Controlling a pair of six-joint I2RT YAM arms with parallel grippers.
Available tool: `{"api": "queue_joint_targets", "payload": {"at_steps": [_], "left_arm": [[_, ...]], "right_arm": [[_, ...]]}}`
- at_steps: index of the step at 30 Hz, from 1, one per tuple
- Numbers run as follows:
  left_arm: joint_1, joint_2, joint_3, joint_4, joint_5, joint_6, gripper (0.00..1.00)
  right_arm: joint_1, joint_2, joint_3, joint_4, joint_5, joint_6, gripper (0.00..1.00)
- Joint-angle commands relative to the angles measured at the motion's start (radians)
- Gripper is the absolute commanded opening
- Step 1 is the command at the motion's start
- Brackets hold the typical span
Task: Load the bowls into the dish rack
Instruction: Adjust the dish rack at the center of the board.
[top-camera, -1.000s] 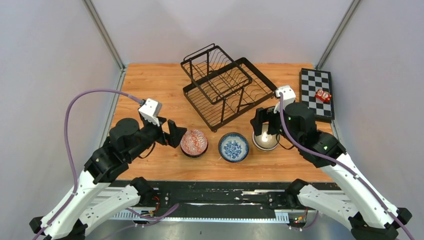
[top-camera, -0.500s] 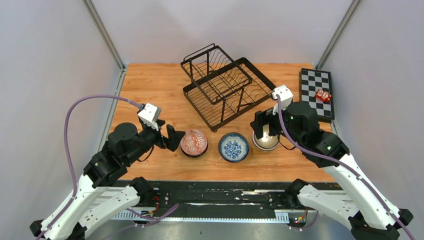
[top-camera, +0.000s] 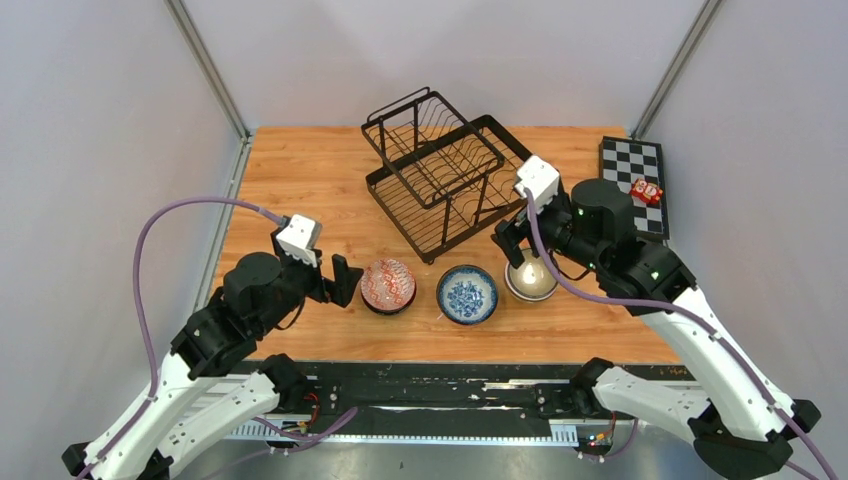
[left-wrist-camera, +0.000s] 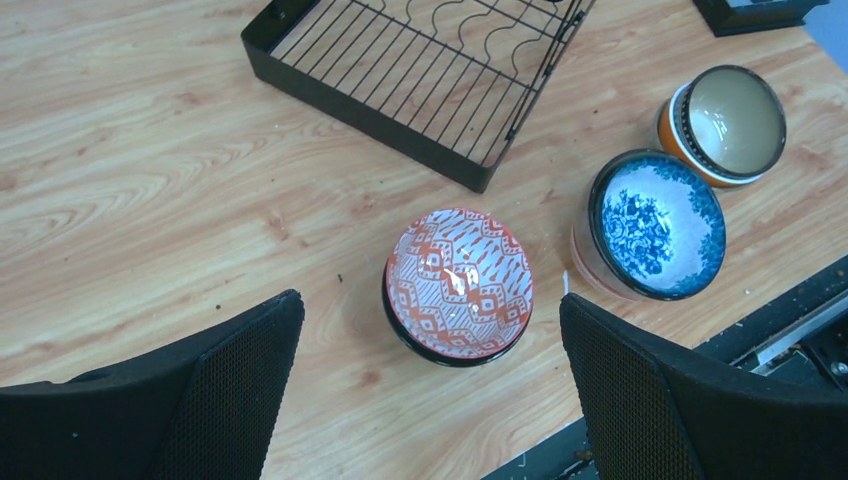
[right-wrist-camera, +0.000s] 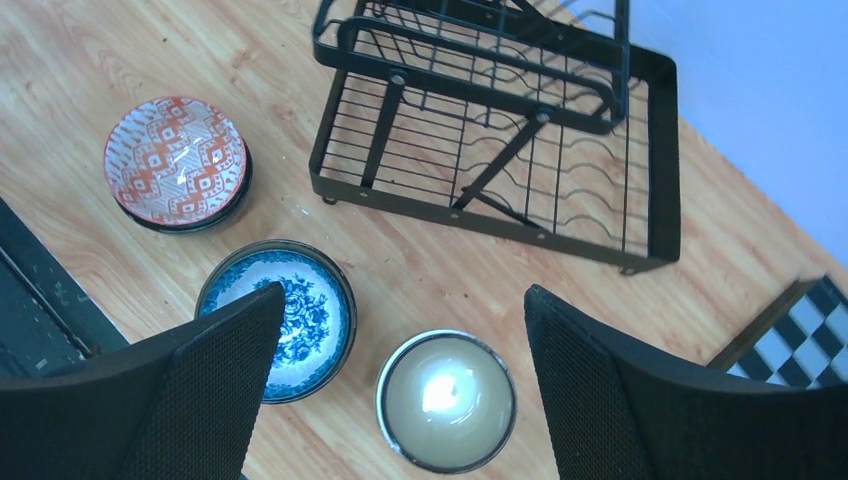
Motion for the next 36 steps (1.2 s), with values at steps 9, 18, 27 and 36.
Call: {"api": "queue_joint_targets", "payload": {"at_steps": [9,18,27,36], "left_arm": [[-0.006,-0.039,-0.048,-0.019,-0.029,-0.023,1.00],[-0.006,-0.060,-0.059,-0.043,0.018,-0.048,1.00],[-0.006,-0.089,-0.100,-0.027,0.018,-0.054,1.00],[-0.006,-0.126,-0.112,-0.031,-0.008,-0.061,1.00]], "right_arm": [[0.010,0.198,0.157,0.062,-0.221,-0.405,0.90],[-0.010,0.339,0.288,-0.050,-0.360,-0.722,0.91],[-0.080,0.553,0.509,-0.301,-0.493,-0.867,0.92],[-0.143,0.746,0.681,-0.423,-0.519,-0.911,0.92]]}}
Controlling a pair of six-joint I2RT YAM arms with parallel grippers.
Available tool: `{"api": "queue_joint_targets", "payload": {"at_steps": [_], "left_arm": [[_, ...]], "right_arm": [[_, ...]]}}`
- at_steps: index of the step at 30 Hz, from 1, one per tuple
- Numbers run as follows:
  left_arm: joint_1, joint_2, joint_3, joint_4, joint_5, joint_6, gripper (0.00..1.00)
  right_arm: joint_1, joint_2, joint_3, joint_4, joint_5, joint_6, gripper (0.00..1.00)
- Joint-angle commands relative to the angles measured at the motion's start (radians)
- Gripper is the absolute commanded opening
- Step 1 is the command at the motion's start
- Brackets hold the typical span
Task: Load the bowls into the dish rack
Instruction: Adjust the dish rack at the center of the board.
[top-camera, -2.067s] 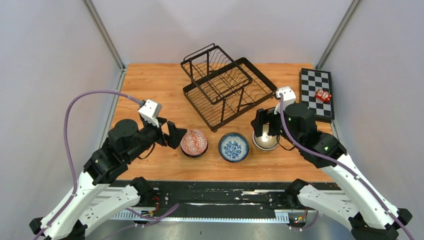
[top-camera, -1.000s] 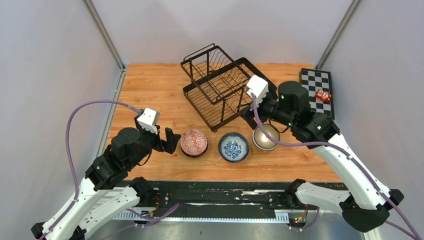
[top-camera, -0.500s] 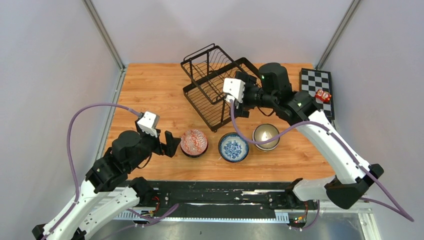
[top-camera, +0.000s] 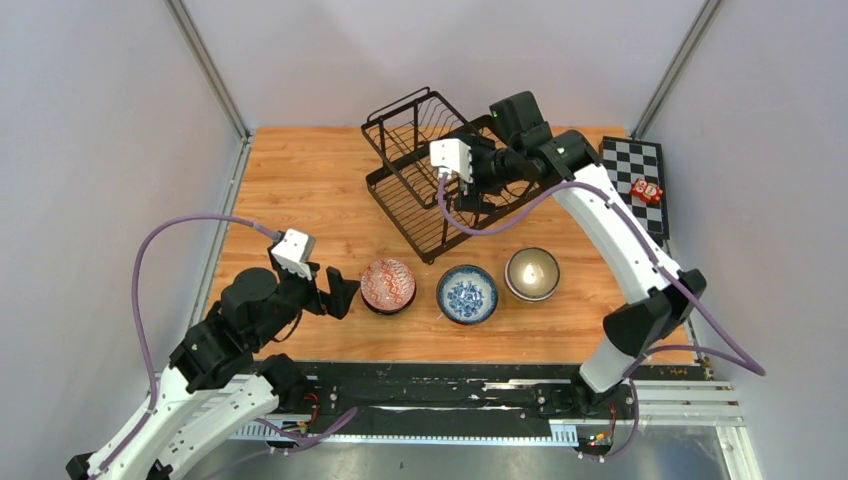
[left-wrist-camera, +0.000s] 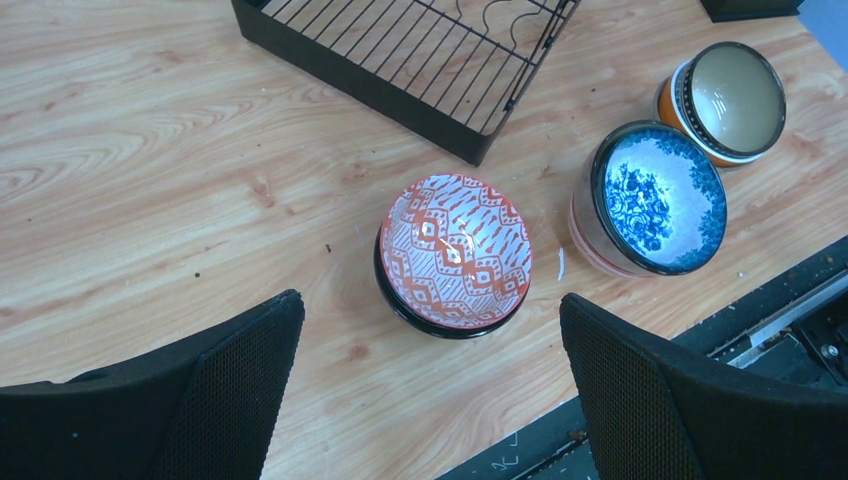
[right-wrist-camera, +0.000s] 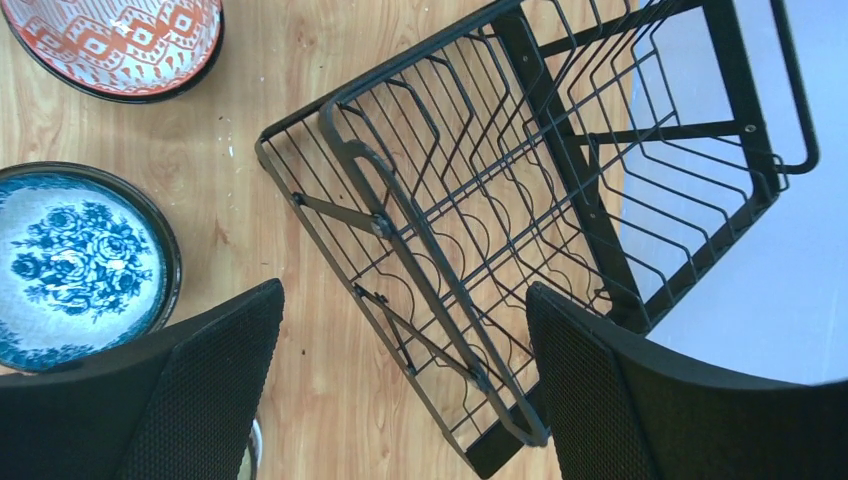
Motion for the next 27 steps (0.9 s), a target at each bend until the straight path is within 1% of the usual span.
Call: {"api": "queue_joint_targets", "payload": {"at_steps": [1,7,11,16,17,19,21,24,27], "left_arm": [[-0.006,-0.025,-0.017,0.001,-0.016,-0.014,1.00],[-0.006,-0.030,-0.020,0.002,-0.016,-0.015,1.00],[-0.006,-0.030,-0.022,0.002,-0.016,-0.015,1.00],[-0.006,-0.024,-0.022,0.004,-0.009,-0.015,1.00],[-0.006,-0.024,-0.022,0.003,-0.009,-0.015,1.00],[-0.006,-0.028,-0.022,0.002,-0.014,-0.016,1.00],[-0.006,-0.033,-0.022,0.002,-0.017,-0.016,1.00],[-0.006,-0.033,-0.023,0.001,-0.017,-0.018,1.00],[-0.006,-0.033,-0.023,0.003,-0.017,-0.019,1.00]], "right_arm": [[-0.026,0.076,0.089,-0.116,-0.054,-0.056,0.92],[-0.027,0.152,0.148,-0.149,-0.049,-0.056,0.89],[-0.027,0.177,0.155,-0.154,-0.024,-0.057,0.82],[-0.028,0.198,0.155,-0.152,-0.002,-0.057,0.82],[-0.026,0.203,0.154,-0.153,0.005,-0.058,0.80],[-0.026,0.212,0.157,-0.148,0.010,-0.056,0.71],[-0.027,0.222,0.166,-0.148,0.010,-0.052,0.68],[-0.027,0.228,0.171,-0.149,0.016,-0.046,0.59],[-0.027,0.228,0.163,-0.140,0.022,-0.045,0.46]]}}
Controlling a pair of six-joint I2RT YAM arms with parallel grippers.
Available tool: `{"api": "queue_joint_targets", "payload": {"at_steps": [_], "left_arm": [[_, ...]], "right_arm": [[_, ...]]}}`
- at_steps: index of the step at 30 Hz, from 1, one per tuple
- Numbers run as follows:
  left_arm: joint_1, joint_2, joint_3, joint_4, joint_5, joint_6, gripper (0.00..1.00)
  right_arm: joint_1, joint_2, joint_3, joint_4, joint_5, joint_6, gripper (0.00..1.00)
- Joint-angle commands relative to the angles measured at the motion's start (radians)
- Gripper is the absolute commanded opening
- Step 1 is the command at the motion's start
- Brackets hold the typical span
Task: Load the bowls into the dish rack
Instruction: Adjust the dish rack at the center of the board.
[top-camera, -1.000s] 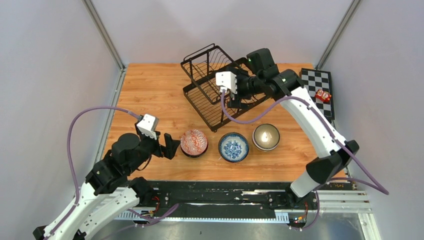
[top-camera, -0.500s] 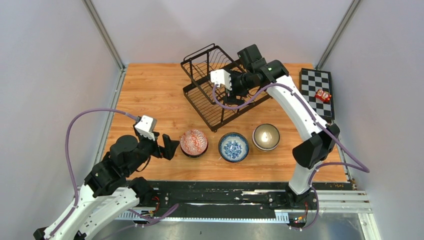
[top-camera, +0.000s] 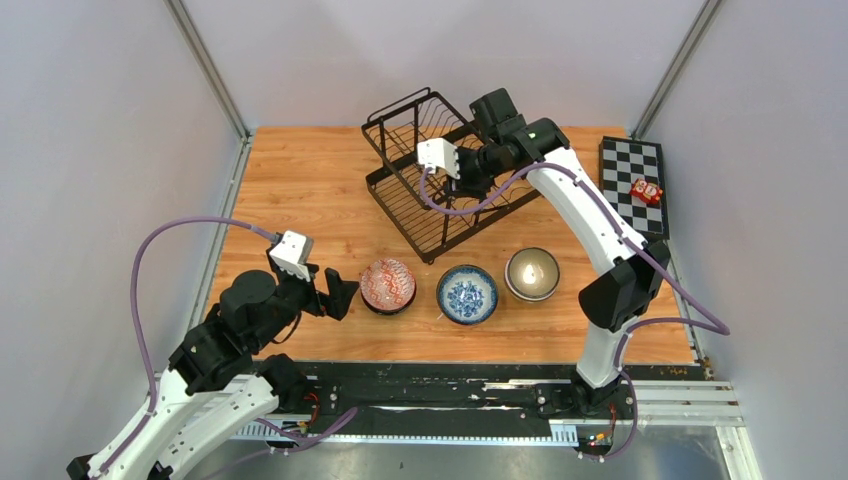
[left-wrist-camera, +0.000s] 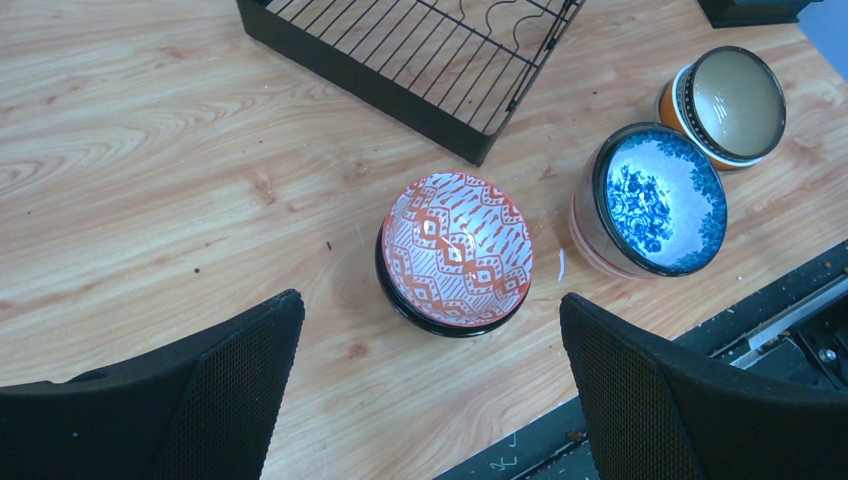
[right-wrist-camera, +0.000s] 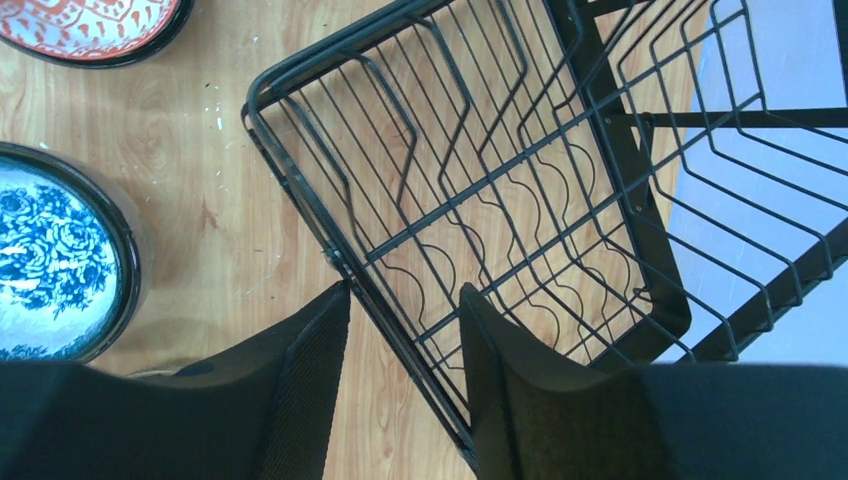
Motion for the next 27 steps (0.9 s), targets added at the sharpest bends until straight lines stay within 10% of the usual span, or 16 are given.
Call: {"api": "queue_joint_targets", "payload": {"at_steps": [1,13,27], "left_arm": [[-0.006,-0.010,-0.011,0.004,-0.009,-0.007,1.00],[-0.006,-0.007,-0.011,0.005,-0.007,-0.007,1.00],[-0.006,-0.015,-0.011,0.004,-0.009,-0.007,1.00]], "right_arm": [[-0.008,0.016,0.016,-0.030,0.001,-0.007,0.43],[0.004,0.013,0.016,-0.005,-0.041,0.007,0.03],[0.046,0.035,0.071,0.120,0.001,0.186,0.03]]}}
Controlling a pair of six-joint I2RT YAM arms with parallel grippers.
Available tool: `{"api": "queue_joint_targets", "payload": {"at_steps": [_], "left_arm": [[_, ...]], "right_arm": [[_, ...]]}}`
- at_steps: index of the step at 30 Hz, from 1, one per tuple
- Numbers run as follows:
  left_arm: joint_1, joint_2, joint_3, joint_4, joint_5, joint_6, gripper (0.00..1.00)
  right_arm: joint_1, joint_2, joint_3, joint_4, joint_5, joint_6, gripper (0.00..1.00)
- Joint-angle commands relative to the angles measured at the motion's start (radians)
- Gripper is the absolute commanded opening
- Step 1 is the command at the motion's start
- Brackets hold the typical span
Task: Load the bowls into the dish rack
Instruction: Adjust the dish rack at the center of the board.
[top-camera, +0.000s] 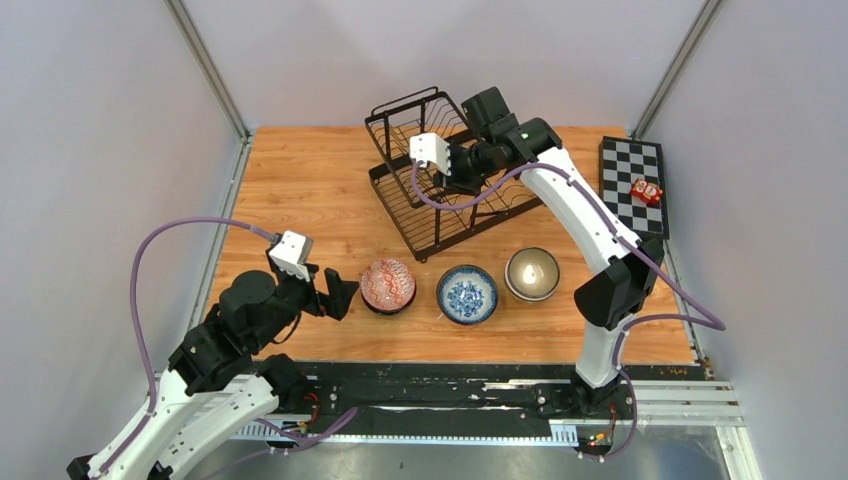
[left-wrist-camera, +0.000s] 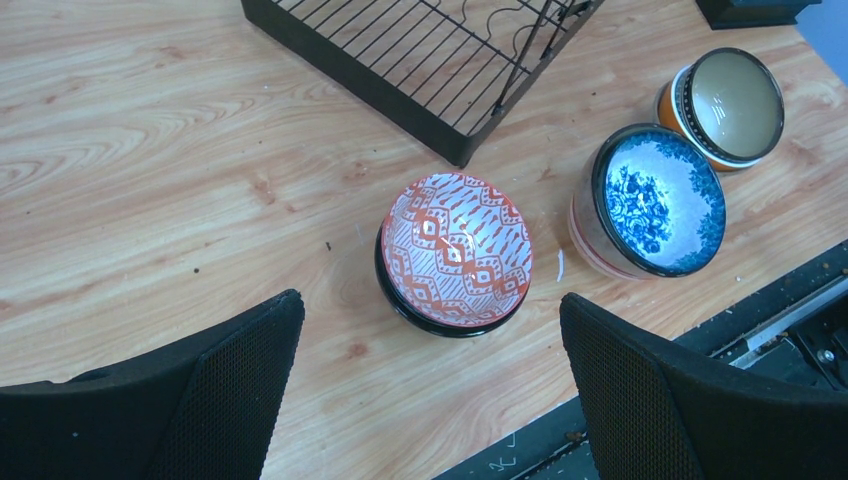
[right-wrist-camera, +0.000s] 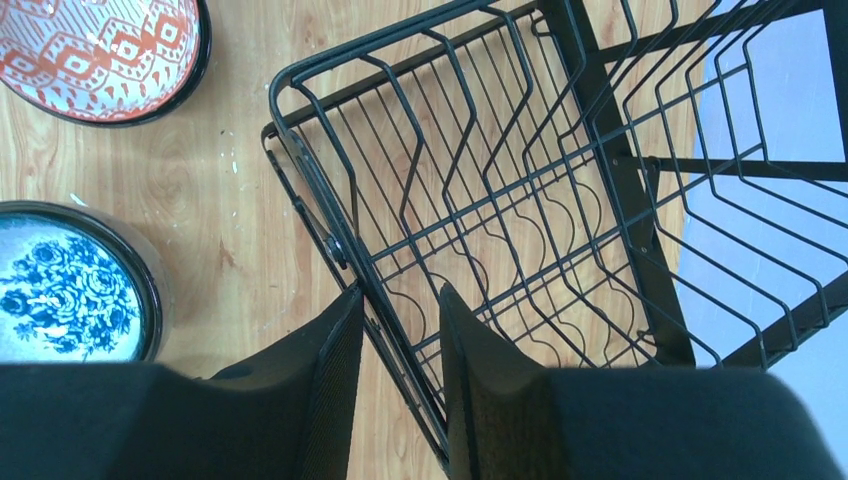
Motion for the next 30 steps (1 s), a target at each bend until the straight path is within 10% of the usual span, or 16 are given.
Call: {"api": "queue_joint_targets", "payload": {"at_steps": [1,30], "left_arm": [[-0.006,-0.013,-0.011,0.005,-0.008,-0.004,1.00],[-0.006,-0.014,-0.011,0.004,-0.013,-0.007,1.00]], "right_arm": [[0.025,0.011,0.037,0.101,0.022,0.127,0.03],[0.227,0.321,0.412,0.424,0.581,0.665,0.03]]}}
